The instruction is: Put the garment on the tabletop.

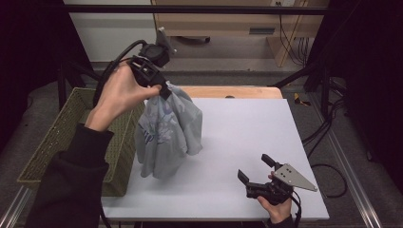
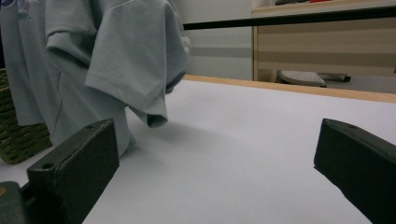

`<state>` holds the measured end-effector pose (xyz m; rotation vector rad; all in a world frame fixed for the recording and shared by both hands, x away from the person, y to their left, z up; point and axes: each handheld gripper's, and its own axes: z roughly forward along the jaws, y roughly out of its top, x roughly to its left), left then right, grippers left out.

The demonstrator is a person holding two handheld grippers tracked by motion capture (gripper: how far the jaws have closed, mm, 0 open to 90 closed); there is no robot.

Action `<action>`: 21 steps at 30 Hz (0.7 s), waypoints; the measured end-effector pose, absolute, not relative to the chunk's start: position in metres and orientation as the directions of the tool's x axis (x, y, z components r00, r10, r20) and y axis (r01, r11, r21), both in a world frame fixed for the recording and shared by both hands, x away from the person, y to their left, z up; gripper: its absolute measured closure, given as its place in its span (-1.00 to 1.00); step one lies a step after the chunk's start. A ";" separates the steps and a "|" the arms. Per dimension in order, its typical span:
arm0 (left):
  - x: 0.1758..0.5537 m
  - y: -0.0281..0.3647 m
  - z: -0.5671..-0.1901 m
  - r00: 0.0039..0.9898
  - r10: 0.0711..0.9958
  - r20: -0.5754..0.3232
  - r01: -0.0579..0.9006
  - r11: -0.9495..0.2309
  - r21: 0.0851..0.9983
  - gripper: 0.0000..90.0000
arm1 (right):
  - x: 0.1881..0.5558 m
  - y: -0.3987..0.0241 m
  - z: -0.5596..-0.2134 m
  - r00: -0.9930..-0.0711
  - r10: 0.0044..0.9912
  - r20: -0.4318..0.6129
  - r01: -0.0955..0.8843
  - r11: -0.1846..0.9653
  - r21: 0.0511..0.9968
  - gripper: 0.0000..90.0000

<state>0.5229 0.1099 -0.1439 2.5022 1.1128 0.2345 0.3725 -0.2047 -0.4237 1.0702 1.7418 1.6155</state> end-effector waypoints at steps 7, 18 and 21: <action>0.519 0.078 -0.146 0.719 0.695 0.001 0.635 -0.657 0.407 0.91 | 0.371 -0.206 -0.422 -0.550 0.824 0.133 0.193 -0.030 0.981 -0.99; 0.525 0.044 -0.185 0.762 0.648 -0.012 0.609 -0.710 0.353 0.91 | 0.370 -0.208 -0.422 -0.545 0.827 0.140 0.190 -0.040 0.981 -0.99; 0.527 0.040 -0.199 0.768 0.640 -0.012 0.606 -0.721 0.337 0.91 | 0.370 -0.208 -0.422 -0.547 0.825 0.140 0.186 -0.043 0.982 -0.99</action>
